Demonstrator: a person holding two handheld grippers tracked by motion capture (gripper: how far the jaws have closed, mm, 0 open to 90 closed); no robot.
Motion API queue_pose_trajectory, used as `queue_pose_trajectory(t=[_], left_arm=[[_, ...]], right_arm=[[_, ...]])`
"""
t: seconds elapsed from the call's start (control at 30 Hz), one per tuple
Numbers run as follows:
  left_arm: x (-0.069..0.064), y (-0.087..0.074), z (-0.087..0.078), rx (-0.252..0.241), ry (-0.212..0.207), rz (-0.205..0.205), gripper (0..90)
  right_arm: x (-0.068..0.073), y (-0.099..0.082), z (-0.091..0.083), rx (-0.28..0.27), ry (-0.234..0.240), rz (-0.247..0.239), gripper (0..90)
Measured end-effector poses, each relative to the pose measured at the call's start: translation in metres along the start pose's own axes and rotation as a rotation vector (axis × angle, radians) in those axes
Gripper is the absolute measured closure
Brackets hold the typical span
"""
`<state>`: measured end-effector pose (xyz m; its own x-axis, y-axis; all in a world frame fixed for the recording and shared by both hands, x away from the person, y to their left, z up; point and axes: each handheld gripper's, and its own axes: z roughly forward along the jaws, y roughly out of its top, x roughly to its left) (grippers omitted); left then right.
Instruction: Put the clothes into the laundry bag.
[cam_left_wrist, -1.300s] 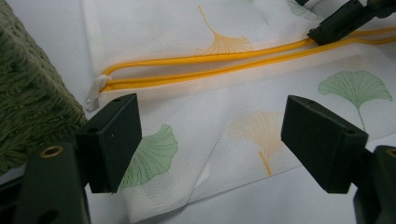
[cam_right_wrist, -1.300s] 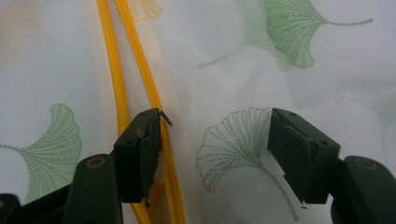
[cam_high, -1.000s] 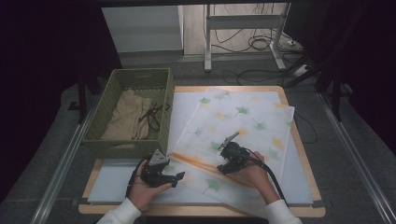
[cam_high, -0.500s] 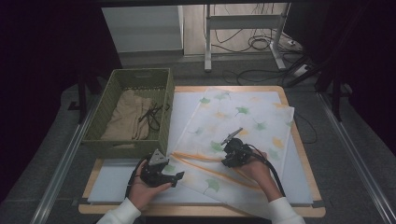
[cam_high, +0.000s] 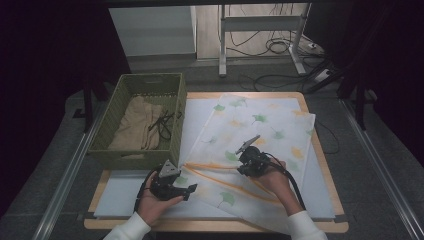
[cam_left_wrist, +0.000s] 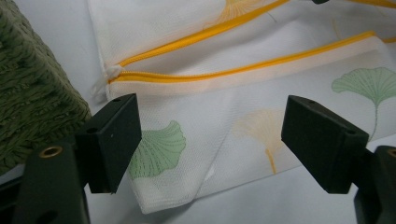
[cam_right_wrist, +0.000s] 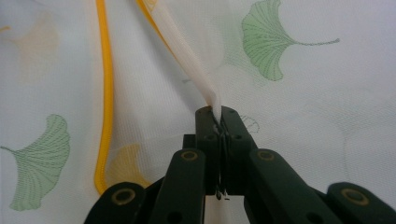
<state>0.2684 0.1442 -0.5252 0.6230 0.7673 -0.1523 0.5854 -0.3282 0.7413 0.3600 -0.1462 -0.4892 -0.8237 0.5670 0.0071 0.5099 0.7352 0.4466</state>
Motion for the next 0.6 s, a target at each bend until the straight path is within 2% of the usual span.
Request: queue_pose_trajectory(t=[0.13,0.43,0.6], left_arm=[[0.002,-0.001,0.0,-0.005,-0.008,-0.025,20.0],[0.002,-0.001,-0.001,-0.008,-0.004,-0.018,20.1],[0.002,-0.001,-0.003,-0.021,-0.019,-0.042,19.8]], right_arm=[[-0.002,0.001,-0.006,-0.023,0.011,-0.001,87.0],[-0.002,0.004,-0.02,-0.068,0.01,-0.005,87.0],[-0.002,0.008,-0.025,-0.084,0.008,-0.014,87.2]])
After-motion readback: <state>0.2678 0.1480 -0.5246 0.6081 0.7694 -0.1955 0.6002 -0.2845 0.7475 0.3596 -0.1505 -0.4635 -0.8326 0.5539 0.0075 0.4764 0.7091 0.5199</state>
